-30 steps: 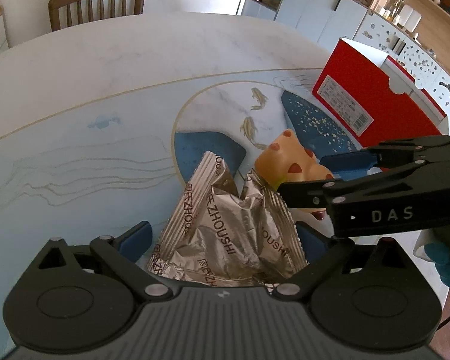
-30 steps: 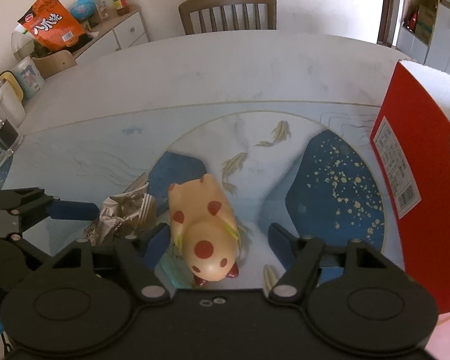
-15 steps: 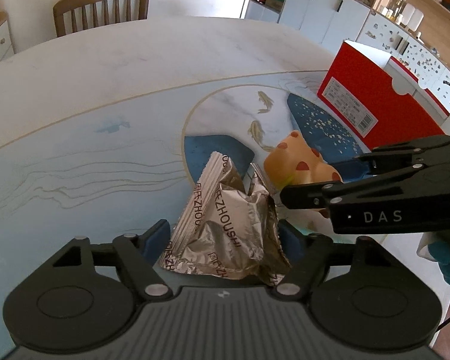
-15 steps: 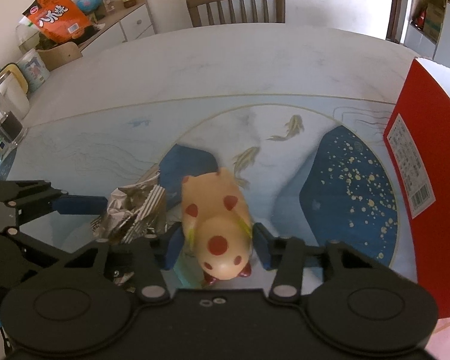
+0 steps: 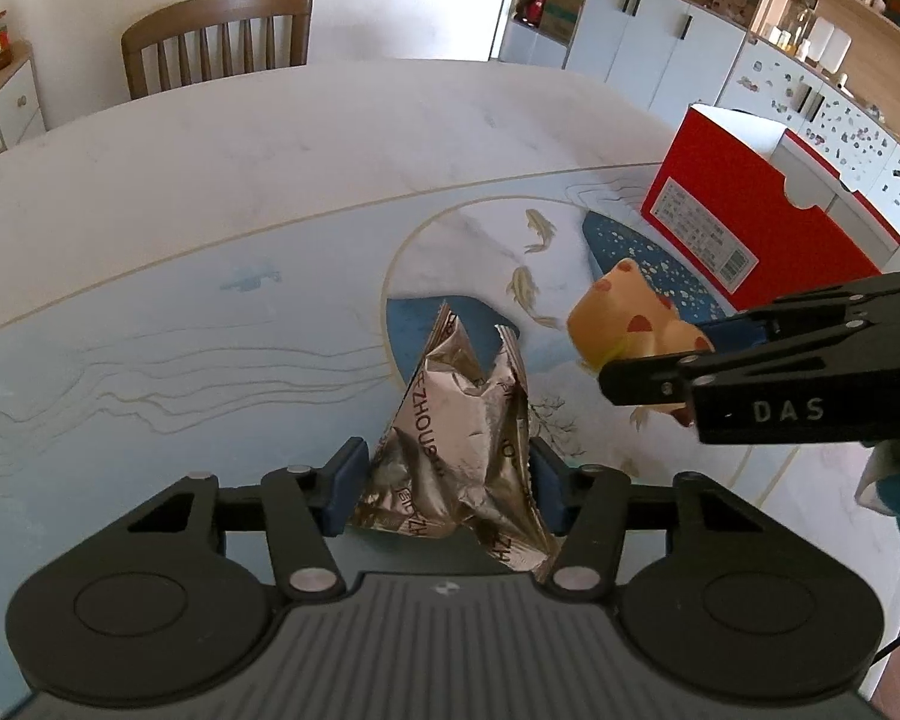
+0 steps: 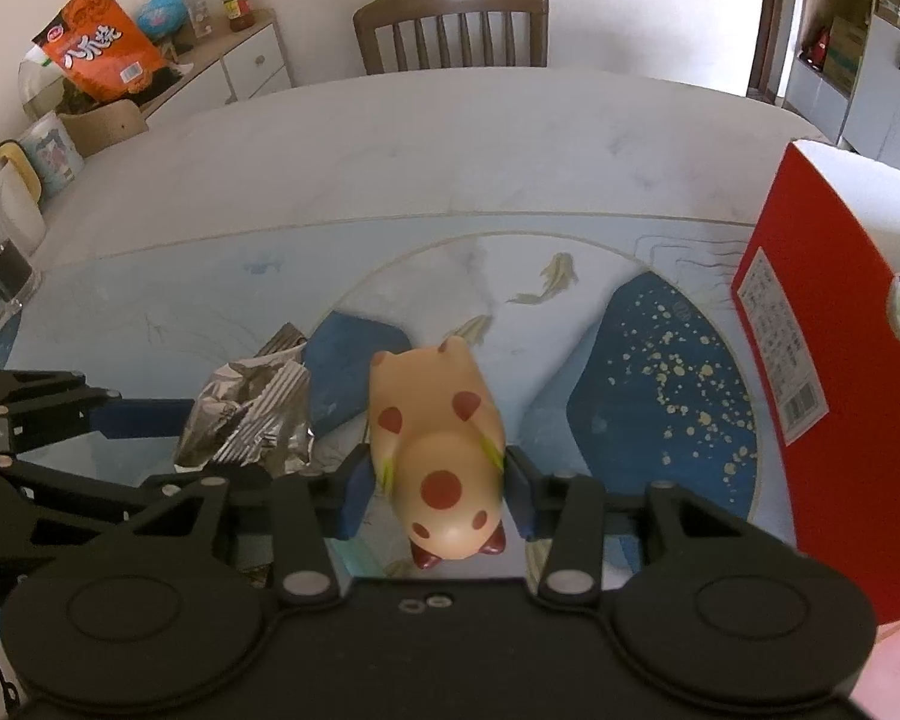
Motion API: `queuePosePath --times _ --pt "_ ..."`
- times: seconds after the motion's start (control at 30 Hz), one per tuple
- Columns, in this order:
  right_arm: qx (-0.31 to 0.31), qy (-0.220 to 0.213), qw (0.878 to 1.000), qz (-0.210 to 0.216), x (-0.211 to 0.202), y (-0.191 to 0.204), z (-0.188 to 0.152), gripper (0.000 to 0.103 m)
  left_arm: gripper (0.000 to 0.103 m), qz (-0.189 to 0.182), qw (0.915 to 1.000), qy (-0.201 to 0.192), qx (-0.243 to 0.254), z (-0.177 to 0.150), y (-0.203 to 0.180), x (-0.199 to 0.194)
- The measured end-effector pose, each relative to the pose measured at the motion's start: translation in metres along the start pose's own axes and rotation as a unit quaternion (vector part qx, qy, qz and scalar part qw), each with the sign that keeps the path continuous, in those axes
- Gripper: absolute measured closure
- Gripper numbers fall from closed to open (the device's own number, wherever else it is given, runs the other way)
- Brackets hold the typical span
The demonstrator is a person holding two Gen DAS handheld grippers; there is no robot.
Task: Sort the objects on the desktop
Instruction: 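Lift the foil wrapper with left tool while right tool lifts the pig toy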
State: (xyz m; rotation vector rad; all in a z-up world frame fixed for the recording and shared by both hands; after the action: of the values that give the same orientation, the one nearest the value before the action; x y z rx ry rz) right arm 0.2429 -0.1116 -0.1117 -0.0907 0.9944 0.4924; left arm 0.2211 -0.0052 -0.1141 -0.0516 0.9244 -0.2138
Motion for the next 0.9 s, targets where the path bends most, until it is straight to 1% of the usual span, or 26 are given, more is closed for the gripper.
queuePosePath --times 0.13,0.17,0.33,0.6,0.9 --pt "0.002 -0.002 1.000 -0.004 -0.005 -0.001 -0.001 0.059 0.053 0.000 1.0000 -0.008 -0.001 0.002 -0.001 -0.005" --pt "0.003 -0.004 1.000 -0.004 -0.007 -0.001 0.000 0.059 0.057 -0.001 1.0000 -0.008 -0.002 0.002 0.000 -0.006" --pt "0.003 -0.009 1.000 -0.005 -0.013 -0.001 0.001 0.059 0.059 0.002 1.0000 -0.006 -0.004 0.000 0.001 -0.008" --pt "0.007 -0.016 1.000 -0.007 -0.024 -0.002 0.000 0.059 0.060 0.002 0.9998 -0.019 -0.010 0.002 0.000 -0.019" --pt "0.019 -0.030 0.999 -0.007 -0.047 -0.007 -0.001 0.059 0.060 0.002 0.9994 -0.031 -0.015 0.006 -0.005 -0.038"
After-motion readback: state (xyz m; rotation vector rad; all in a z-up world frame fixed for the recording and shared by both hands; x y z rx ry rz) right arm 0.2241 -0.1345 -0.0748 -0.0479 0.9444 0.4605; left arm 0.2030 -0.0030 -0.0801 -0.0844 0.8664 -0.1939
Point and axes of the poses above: each gripper's, at about its wrist camera, not at the fingertips, and x roughly the way its jaws point, y to its left, z to its top, the point moved 4 cm from there along x, roughly the way its jaws point, and after that the axes turned 2 degrees about x, right-handed, at the moved point
